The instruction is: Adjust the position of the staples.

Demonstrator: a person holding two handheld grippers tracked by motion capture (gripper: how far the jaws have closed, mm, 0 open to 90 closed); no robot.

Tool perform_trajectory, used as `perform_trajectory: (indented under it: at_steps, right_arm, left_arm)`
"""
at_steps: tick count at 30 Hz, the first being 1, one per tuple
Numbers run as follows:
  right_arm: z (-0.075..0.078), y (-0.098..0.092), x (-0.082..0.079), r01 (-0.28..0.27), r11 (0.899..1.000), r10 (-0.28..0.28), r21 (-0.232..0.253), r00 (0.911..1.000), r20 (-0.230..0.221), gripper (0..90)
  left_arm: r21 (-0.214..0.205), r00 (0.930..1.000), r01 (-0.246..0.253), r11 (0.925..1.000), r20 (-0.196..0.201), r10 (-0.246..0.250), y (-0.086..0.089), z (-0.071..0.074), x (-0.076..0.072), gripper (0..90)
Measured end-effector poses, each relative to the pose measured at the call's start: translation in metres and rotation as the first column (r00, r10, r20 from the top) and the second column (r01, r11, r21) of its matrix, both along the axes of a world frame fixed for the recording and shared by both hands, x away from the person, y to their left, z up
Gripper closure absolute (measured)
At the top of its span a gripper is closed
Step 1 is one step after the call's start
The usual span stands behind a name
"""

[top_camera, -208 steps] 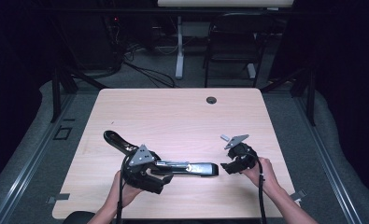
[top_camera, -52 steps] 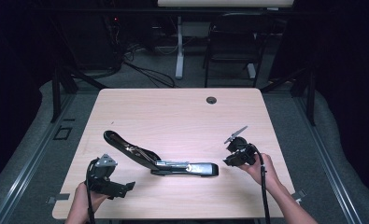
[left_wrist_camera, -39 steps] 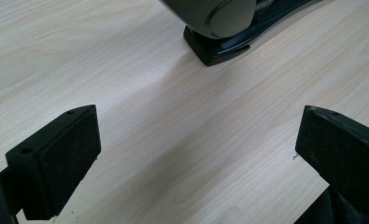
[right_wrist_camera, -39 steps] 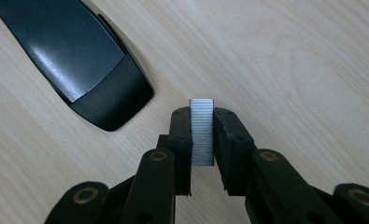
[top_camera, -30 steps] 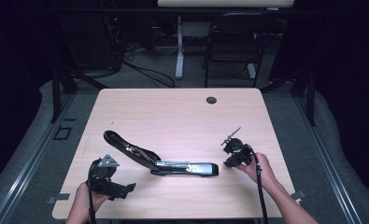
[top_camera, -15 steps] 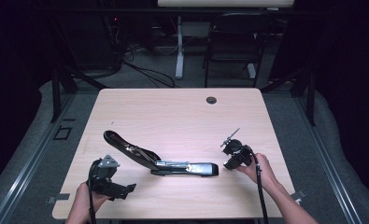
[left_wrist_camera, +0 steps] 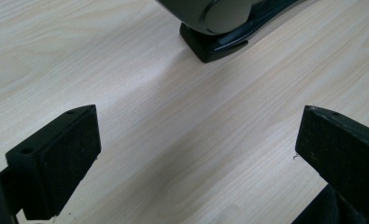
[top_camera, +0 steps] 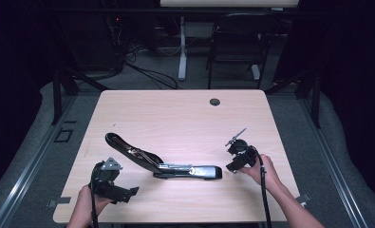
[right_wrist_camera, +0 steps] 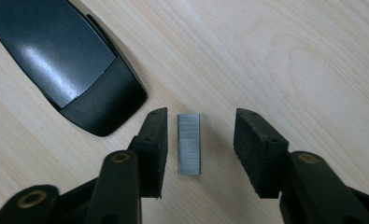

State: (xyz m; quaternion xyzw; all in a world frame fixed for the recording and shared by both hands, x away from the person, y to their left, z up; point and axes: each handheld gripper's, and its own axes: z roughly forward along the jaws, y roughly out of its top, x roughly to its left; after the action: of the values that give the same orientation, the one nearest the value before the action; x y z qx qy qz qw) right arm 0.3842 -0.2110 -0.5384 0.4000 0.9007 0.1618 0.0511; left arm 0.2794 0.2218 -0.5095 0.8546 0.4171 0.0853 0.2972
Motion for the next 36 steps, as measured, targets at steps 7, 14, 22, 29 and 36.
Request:
perform_trajectory:
  at_steps: [7, 14, 22, 29, 36]
  right_arm:
    - [-0.0032, 0.0022, 0.0038, 0.002, 1.0, -0.001, 0.023, 0.9995, -0.03, 69.6]
    - [-0.0053, 0.0042, 0.0052, 0.004, 1.0, -0.004, 0.019, 0.9992, -0.04, 73.2]
    - [-0.0059, 0.0044, 0.0065, -0.01, 1.0, 0.009, -0.008, 0.9988, -0.048, 77.3]
    - [-0.0063, 0.0061, 0.0048, -0.003, 1.0, 0.003, 0.006, 0.9995, -0.032, 77.8]
    - [-0.001, 0.0048, 0.0038, -0.008, 1.0, 0.009, 0.021, 0.9998, -0.019, 77.8]
  left_arm:
    - [0.002, 1.0, 0.003, 1.0, 0.0, -0.003, -0.0004, -0.0002, 0.0002, 0.1]
    - [0.004, 1.0, 0.004, 1.0, -0.001, -0.004, -0.0005, -0.0004, 0.0, 0.1]
    - [0.004, 1.0, 0.005, 1.0, -0.003, -0.005, -0.0011, -0.0005, 0.0003, 0.2]
    - [0.002, 1.0, 0.007, 1.0, -0.003, -0.007, -0.0007, -0.0004, 0.0003, 0.2]
    - [0.001, 1.0, 0.007, 1.0, -0.004, -0.007, -0.001, -0.0005, 0.0004, 0.2]
